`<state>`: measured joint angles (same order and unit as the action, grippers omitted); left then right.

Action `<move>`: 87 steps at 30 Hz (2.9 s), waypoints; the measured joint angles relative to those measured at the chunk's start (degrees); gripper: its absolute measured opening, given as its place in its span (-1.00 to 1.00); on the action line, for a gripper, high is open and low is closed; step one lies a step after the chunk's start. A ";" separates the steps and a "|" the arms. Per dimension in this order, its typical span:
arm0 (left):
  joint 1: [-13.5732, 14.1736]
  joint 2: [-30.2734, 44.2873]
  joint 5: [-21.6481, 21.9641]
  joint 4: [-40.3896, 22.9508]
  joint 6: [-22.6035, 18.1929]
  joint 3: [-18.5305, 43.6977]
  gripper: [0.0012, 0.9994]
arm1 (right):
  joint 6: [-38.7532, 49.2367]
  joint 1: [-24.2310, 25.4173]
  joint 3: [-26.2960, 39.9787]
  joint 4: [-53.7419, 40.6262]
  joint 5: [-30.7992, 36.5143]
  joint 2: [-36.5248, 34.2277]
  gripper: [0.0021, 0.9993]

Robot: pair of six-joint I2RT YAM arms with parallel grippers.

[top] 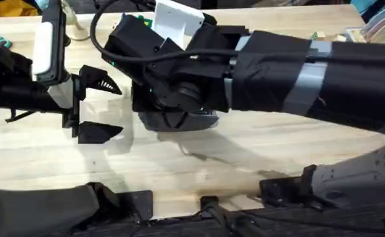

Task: Unzip the bag, pick up the pens from the table one at a time and place them inside, then zip the bag closed.

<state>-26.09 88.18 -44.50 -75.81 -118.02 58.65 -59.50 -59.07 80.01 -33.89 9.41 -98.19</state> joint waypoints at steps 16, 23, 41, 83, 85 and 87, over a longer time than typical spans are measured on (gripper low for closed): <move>7.42 1.51 -4.82 -0.47 1.10 -1.95 0.97 | 0.23 0.37 -0.04 1.34 -0.02 -0.01 -0.94; 10.85 8.37 -5.96 -0.20 2.07 -1.97 0.97 | 0.22 0.37 -0.04 1.53 -0.02 -0.02 -0.94; 11.01 10.99 -11.56 2.21 2.75 -2.16 -0.91 | 1.09 2.18 -0.04 0.48 -2.05 0.00 -0.94; 12.68 11.19 -14.64 2.98 2.78 -2.45 -0.91 | 14.60 34.67 -16.61 -16.52 -5.82 3.74 -0.94; 12.68 11.19 -14.62 2.98 2.78 -2.47 -0.91 | 14.64 34.71 -17.03 -16.60 -5.41 3.73 -0.94; 12.68 11.19 -14.62 2.98 2.78 -2.47 -0.91 | 14.84 34.73 -17.09 -16.55 -5.09 3.85 -0.94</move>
<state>-13.41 99.37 -59.11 -72.84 -115.24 56.18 -44.66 -24.34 62.92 -50.43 4.32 -94.35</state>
